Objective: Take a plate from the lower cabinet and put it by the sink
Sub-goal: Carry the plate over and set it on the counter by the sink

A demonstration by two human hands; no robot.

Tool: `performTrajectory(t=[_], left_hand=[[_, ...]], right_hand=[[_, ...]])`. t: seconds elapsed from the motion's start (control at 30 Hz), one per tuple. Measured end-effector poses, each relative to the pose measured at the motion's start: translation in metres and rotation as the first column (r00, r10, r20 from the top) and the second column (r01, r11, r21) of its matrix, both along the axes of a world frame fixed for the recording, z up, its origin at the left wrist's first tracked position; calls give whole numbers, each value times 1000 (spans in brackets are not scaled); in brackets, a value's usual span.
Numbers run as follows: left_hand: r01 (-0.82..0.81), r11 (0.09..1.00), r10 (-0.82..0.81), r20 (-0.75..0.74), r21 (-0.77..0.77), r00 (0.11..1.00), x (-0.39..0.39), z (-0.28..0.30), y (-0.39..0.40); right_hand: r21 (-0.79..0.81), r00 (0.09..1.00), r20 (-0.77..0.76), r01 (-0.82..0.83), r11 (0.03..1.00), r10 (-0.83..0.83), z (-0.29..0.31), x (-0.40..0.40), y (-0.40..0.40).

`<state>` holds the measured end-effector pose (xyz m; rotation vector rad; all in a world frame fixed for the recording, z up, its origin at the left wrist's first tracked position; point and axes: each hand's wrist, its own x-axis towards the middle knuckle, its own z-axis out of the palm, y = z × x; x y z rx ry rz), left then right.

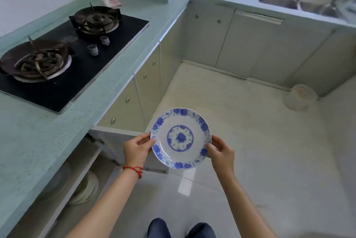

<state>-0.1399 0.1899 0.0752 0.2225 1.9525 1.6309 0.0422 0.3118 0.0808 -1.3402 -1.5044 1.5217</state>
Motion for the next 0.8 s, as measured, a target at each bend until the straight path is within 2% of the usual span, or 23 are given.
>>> performTrajectory(t=[0.23, 0.37, 0.8], left_hand=[[162, 986, -163, 48, 33, 985, 50, -1, 70], [238, 971, -239, 25, 24, 971, 74, 1, 104], [297, 954, -296, -32, 32, 955, 123, 0, 204]], right_hand=[[20, 988, -18, 155, 988, -154, 4, 69, 36], [12, 975, -28, 219, 976, -219, 3, 99, 57], [42, 962, -27, 272, 961, -271, 0, 152, 143]])
